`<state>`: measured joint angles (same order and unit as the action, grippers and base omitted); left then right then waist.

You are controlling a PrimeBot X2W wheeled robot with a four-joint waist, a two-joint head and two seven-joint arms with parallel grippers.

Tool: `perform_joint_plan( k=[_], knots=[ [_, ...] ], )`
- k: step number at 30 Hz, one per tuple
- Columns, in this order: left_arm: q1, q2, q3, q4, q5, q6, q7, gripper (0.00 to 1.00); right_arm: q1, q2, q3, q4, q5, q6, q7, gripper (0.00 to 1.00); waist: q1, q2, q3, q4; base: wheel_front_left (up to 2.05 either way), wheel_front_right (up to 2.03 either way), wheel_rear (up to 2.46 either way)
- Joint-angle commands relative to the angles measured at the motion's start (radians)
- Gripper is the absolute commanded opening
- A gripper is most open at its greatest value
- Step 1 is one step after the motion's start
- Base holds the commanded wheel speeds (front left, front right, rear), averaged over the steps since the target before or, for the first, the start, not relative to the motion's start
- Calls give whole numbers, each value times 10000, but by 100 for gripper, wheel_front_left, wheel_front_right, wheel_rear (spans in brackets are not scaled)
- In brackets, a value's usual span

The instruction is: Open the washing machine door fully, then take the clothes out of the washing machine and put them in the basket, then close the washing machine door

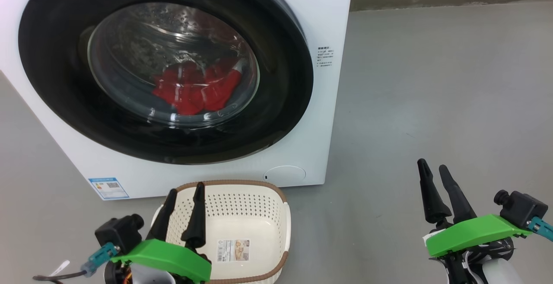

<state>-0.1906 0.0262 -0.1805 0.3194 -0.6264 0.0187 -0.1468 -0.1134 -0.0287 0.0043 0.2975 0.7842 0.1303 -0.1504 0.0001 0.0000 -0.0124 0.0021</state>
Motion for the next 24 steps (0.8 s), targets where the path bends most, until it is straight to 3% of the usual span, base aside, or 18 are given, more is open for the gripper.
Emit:
perform_joint_plan(
  k=[1,24],
  knots=[
    [-524,180,158,-259,396,107,-176,100,-553,-126,203,-317,-401,3,-150,100,-1,0,-14,10,0,0,0],
    [-1119,222,74,130,2968,803,-858,100,-936,-189,349,-266,-2942,4,-825,100,-1,0,-39,7,0,0,0]
  ],
)
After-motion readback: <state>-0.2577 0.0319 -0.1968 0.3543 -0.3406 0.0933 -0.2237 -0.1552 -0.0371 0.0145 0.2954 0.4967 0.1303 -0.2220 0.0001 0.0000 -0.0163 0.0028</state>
